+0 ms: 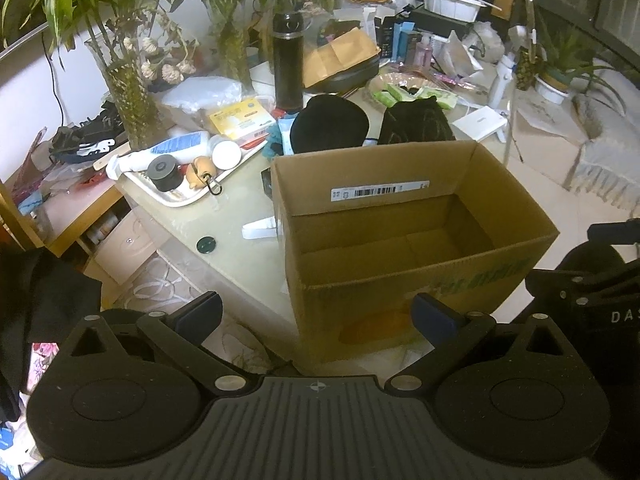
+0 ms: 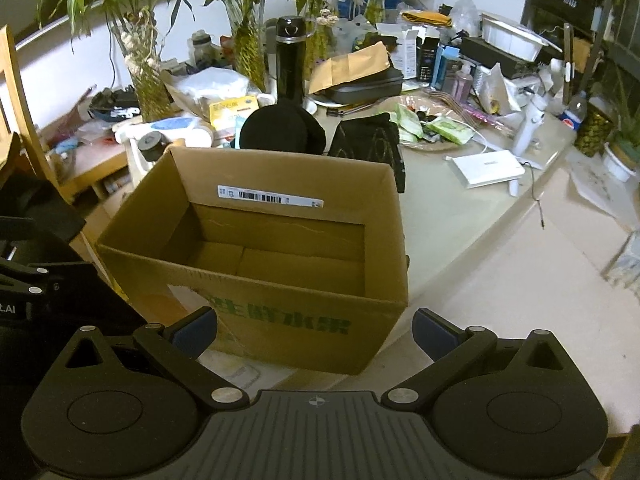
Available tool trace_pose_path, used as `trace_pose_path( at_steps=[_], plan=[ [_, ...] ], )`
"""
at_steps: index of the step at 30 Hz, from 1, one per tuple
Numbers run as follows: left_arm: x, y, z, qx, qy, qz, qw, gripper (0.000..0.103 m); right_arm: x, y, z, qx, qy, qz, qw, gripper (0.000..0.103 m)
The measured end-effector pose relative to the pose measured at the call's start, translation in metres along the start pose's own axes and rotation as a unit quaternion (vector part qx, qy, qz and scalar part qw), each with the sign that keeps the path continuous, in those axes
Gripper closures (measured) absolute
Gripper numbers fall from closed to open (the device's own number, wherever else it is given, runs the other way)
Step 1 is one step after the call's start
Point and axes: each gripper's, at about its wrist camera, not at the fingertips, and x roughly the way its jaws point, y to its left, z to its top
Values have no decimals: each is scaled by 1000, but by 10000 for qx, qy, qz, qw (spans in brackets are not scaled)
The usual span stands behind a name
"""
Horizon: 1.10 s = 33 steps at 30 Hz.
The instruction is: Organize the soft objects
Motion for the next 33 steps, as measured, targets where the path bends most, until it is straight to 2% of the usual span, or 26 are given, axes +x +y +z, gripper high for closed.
trace_pose_path(
  at_steps=[11,22,33],
  plan=[
    [3,3,13,85,-78,-233,9997,0,4,-30,10,254,-30,204,9995,0],
    [12,9,29,95,-184,-138,9997,0,16,-58,28,244,-268,301,9989,0],
    [22,24,42,-159,-513,-558,9970,0,36,-79,57,308,-805,628,9943,0]
  ],
)
